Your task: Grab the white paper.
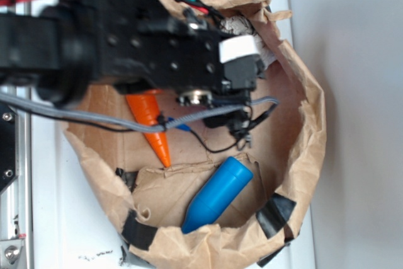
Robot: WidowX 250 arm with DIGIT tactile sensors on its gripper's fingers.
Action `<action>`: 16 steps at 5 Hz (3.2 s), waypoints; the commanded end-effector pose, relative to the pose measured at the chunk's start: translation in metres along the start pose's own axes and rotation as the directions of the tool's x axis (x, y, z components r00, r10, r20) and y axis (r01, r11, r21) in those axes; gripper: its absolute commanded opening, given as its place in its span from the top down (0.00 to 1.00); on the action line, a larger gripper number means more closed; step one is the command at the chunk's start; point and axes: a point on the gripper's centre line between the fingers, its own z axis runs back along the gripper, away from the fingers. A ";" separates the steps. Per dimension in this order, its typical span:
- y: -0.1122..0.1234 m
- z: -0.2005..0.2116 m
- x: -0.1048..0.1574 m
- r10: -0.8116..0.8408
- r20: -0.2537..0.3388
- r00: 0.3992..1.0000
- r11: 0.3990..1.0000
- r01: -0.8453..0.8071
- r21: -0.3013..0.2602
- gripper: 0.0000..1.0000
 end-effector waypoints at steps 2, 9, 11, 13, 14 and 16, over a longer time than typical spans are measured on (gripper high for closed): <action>0.012 -0.011 0.023 0.137 0.187 0.973 0.984 -0.155 0.086 0.00; 0.012 -0.002 0.018 0.126 0.201 0.971 0.983 -0.149 0.105 0.00; 0.020 -0.015 0.023 0.156 0.248 0.956 0.963 -0.203 0.178 0.00; 0.025 -0.022 0.039 0.206 0.267 0.941 0.922 -0.278 0.271 0.00; 0.028 -0.030 0.049 0.225 0.286 0.931 0.908 -0.307 0.286 0.00; 0.024 -0.040 0.058 0.223 0.308 0.925 0.908 -0.312 0.281 0.97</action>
